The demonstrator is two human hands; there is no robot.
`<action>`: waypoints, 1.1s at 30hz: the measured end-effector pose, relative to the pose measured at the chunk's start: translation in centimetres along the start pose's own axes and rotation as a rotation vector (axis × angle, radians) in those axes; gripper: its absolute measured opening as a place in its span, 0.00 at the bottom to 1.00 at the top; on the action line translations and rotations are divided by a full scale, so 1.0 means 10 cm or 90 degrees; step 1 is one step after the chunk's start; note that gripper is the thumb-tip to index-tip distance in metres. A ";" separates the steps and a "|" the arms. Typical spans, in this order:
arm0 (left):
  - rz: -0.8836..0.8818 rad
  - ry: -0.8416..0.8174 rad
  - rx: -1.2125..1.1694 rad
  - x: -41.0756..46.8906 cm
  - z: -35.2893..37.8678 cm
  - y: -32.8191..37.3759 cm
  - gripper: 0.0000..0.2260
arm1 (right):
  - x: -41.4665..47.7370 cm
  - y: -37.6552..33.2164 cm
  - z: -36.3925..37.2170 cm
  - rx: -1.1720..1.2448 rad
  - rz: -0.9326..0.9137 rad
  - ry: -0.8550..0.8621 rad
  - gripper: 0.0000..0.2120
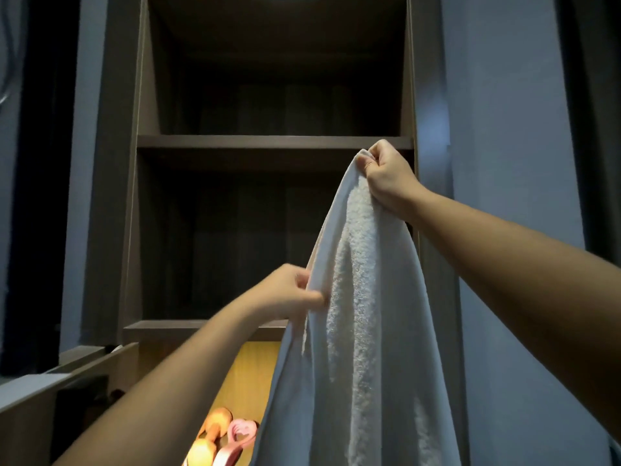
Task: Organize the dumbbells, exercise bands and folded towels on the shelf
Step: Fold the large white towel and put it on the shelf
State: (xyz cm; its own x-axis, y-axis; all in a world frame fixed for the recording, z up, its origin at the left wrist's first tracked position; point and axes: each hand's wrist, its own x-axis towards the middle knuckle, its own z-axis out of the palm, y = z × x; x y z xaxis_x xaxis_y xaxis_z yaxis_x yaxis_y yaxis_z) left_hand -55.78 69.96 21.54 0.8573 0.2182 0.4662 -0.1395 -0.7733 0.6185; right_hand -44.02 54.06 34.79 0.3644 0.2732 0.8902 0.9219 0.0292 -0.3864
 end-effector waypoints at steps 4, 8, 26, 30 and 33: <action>-0.050 0.020 -0.025 -0.18 0.26 -0.59 0.18 | -0.18 0.20 0.00 -0.032 0.029 -0.022 0.09; -0.063 0.184 -0.127 -0.22 0.21 -0.83 0.19 | -0.35 0.51 -0.05 -0.065 0.070 -0.033 0.09; -0.183 -0.011 -0.166 -0.34 -0.41 0.08 0.25 | -0.96 0.83 -0.39 0.136 0.312 -0.135 0.15; -0.287 -0.122 -0.177 -0.47 -0.20 -0.13 0.27 | -1.31 1.07 -0.43 0.068 0.430 -0.170 0.22; -0.351 -0.164 -0.215 -0.65 0.21 -0.44 0.19 | -1.79 1.23 -0.38 0.013 0.495 -0.243 0.20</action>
State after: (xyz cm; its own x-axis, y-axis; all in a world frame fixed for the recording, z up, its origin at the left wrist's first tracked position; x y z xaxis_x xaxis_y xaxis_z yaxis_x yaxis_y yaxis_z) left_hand -59.70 70.63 14.45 0.9318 0.3453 -0.1118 0.2397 -0.3541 0.9040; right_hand -38.69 45.91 15.05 0.8179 0.5269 0.2312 0.4257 -0.2837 -0.8592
